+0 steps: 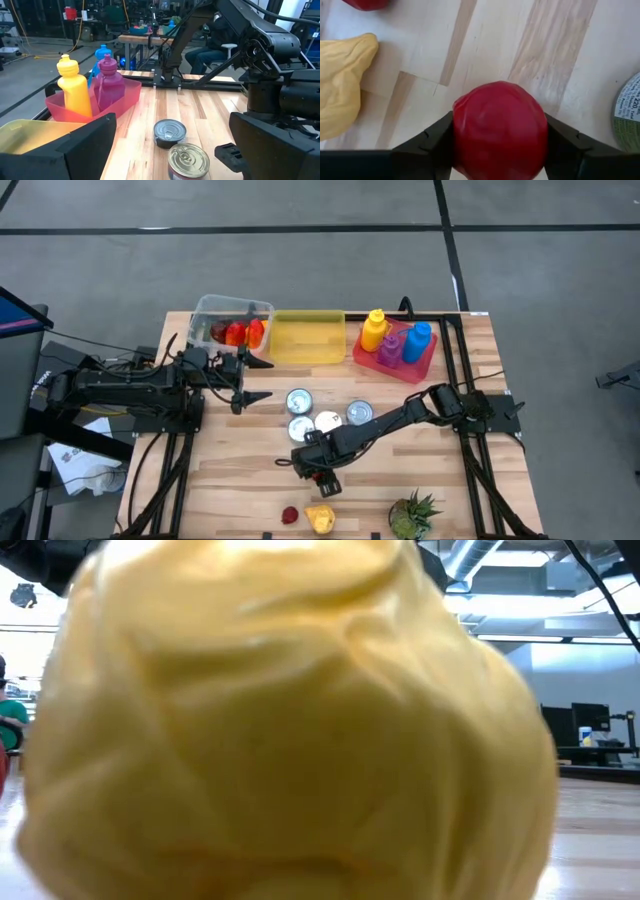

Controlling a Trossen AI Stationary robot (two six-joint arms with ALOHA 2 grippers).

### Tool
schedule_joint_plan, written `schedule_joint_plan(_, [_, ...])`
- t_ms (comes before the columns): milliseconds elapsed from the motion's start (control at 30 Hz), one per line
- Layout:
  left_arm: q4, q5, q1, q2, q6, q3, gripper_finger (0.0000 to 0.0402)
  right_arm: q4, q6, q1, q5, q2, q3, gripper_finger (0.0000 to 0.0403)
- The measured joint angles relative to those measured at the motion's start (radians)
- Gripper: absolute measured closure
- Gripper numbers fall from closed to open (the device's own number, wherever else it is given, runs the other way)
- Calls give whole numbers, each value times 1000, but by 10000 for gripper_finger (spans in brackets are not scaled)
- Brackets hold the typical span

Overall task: Pick & Place Food Item
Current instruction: Put the red apple into the transparent bin

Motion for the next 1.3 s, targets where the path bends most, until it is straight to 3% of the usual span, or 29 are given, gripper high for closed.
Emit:
schedule_joint_plan(300, [-22, -43, 0, -15, 55, 0, 23, 131, -17, 4, 0, -6, -1, 185])
schedule_joint_plan(433, [-88, -114, 4, -54, 97, 0, 25, 274, -70, 0, 2, -15, 0, 185])
schedule_joint_plan(633, [-172, -124, 40, -135, 112, 0, 27, 509, -160, -45, -4, -28, 0, 185])
schedule_joint_plan(767, [-255, -155, 77, -204, 130, 0, 28, 701, -191, -89, -64, -27, -7, 185])
schedule_joint_plan(1000, [-320, -369, 136, -313, 113, 0, 28, 947, -196, -183, -163, -27, -6, 185])
schedule_joint_plan(1300, [-342, -495, 174, -401, 106, 0, 28, 1025, -193, -320, -169, -26, -6, 185])
